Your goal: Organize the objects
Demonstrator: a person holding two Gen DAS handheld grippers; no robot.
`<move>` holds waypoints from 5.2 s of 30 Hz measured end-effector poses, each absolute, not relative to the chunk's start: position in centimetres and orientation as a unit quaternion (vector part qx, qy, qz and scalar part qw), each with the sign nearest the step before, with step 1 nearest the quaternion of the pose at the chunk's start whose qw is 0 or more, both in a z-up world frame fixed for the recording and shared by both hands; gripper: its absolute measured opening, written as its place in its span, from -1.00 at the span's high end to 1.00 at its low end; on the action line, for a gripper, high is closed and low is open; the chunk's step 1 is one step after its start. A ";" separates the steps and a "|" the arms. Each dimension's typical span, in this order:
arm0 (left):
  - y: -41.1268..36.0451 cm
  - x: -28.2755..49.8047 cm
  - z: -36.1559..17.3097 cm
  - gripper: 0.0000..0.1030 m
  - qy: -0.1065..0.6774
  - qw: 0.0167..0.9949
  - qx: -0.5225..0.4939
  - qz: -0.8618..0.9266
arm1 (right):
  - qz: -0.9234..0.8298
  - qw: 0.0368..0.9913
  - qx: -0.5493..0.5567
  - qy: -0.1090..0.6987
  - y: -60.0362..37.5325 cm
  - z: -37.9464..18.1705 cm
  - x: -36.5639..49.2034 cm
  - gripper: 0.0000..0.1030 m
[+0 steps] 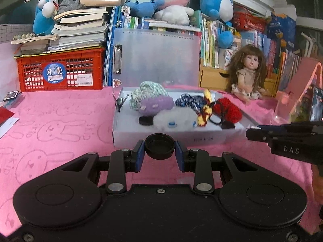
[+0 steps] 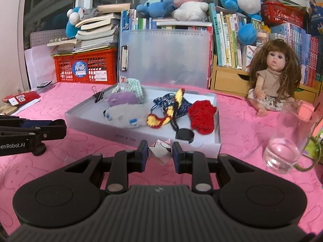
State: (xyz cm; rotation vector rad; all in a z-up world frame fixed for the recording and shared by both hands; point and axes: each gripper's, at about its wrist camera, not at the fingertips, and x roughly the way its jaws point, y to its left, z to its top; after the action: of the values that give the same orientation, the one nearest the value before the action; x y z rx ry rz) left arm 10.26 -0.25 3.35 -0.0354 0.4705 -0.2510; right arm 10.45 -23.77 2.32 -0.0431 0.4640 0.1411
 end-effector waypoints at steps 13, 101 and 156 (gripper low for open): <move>-0.5 13.8 4.8 0.41 0.226 0.965 -0.031 -0.128 | 0.058 0.973 -0.012 0.222 -24.9 3.0 11.9 0.41; 2.0 11.0 4.5 -0.76 0.243 0.958 -0.017 -0.149 | 0.124 0.967 0.012 0.222 -22.5 4.6 12.4 -1.00; 5.2 8.2 -0.1 -0.56 0.286 0.952 -0.006 -0.112 | 0.196 0.934 -0.067 0.292 -16.8 -0.5 10.1 -1.00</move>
State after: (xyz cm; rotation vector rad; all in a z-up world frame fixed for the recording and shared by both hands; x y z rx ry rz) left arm 8.25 5.22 -0.10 -0.0123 0.5807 -0.2279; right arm 10.07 -16.78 -0.53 -0.1376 0.5979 0.4003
